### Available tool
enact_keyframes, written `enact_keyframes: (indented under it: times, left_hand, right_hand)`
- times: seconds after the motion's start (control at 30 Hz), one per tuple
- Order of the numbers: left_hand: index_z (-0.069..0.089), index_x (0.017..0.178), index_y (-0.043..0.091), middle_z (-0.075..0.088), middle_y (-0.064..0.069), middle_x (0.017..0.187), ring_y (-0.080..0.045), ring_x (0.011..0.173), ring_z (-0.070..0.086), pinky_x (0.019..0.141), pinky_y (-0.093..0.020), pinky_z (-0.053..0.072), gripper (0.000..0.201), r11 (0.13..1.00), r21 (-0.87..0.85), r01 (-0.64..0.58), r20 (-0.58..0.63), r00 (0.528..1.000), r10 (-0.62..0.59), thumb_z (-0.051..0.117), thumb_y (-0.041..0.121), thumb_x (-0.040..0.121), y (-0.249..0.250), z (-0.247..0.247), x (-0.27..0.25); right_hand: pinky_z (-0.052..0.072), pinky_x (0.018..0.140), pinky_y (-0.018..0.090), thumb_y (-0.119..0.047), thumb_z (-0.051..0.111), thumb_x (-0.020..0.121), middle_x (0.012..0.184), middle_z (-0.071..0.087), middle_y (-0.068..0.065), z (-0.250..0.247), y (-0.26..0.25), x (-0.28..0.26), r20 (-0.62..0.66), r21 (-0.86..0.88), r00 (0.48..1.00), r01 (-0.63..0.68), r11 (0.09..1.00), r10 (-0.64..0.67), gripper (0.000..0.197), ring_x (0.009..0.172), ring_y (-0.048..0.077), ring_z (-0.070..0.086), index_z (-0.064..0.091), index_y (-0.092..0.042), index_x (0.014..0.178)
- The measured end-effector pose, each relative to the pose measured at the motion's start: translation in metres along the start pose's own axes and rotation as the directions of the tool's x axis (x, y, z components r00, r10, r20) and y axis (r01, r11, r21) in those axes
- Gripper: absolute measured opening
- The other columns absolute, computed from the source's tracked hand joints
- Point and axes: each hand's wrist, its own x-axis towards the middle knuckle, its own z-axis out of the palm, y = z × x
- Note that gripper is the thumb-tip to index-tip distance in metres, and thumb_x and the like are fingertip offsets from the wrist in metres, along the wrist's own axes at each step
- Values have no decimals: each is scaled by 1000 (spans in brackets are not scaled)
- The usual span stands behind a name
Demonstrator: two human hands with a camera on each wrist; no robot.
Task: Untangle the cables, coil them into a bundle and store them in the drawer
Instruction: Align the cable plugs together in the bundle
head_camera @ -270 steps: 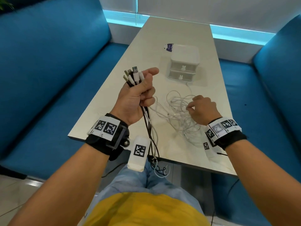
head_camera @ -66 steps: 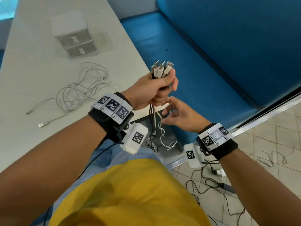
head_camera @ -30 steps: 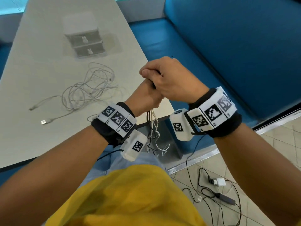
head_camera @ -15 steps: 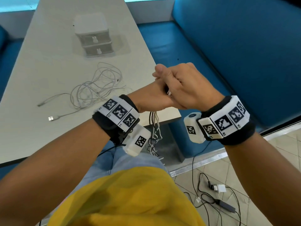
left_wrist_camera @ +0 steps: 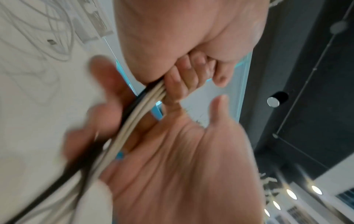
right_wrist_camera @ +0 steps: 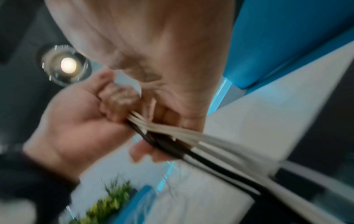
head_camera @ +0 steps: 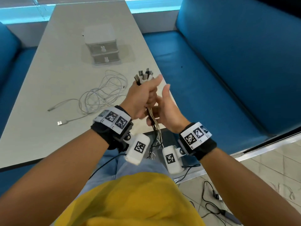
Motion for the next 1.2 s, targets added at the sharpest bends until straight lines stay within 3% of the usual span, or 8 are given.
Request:
enact_keyframes:
  times: [0.2,0.4,0.6,0.73,0.83,0.93,1.03,1.2]
  left_hand:
    - [23,59,26,16,8,43,-9,38,12,37,-20,14,49,994,-110,-2,-165,986,-16,52,36,98,37,-61,-1]
    - [25,52,25,17,7,44,-9,39,12,39,-21,13,54,997,-59,-46,-94,995,41,50,43,97,41,-83,-12]
    - [22,53,23,15,7,42,-8,37,11,36,-22,12,58,989,-128,-79,-125,990,63,41,56,96,69,-89,-2]
    - [30,60,25,22,9,43,-6,35,15,39,-20,10,45,990,39,-133,-115,984,137,53,37,97,65,-63,-3]
    - [56,69,20,28,5,51,-5,36,19,38,-16,15,29,979,148,-144,1,989,145,54,26,98,58,-49,-4]
    - [66,109,15,27,10,50,-5,39,19,39,-18,17,18,957,260,-126,96,990,104,51,17,99,51,-46,-8]
    - [67,99,19,33,4,56,-5,40,24,40,-19,21,14,944,286,-166,93,985,146,55,12,96,43,-43,-15]
    - [46,70,24,37,14,44,-6,40,29,45,-24,24,30,921,334,-203,-136,956,260,58,5,89,48,-56,-24]
  right_hand:
    - [32,44,22,-58,14,99,40,33,-5,7,21,-1,11,-356,999,-40,934,47,76,36,8,33,66,-7,76]
    - [34,55,23,-44,26,103,49,45,-3,-6,22,0,-16,-669,996,-80,739,93,61,41,4,42,60,-13,63]
    - [41,76,31,-43,22,103,72,63,4,-34,32,-17,-137,-823,988,-152,548,68,61,66,21,56,61,-11,68]
    - [41,62,34,-13,42,97,81,62,12,-33,34,-24,-131,-891,969,-208,404,209,18,71,28,53,42,-11,79]
    - [41,65,28,-17,46,93,85,58,-3,-27,13,-23,-50,-940,968,-128,316,245,19,79,19,54,64,-13,90]
    - [44,74,26,-29,46,97,88,64,-9,-16,-27,-13,3,-877,998,-25,480,57,23,80,11,59,67,-21,101]
    - [48,71,23,-30,38,102,88,68,-3,5,-81,3,-47,-602,970,164,781,-239,32,81,10,62,68,-16,104]
    - [49,73,35,-37,35,100,83,64,-4,42,-121,29,-12,-626,881,362,690,-473,36,79,12,58,63,-19,87]
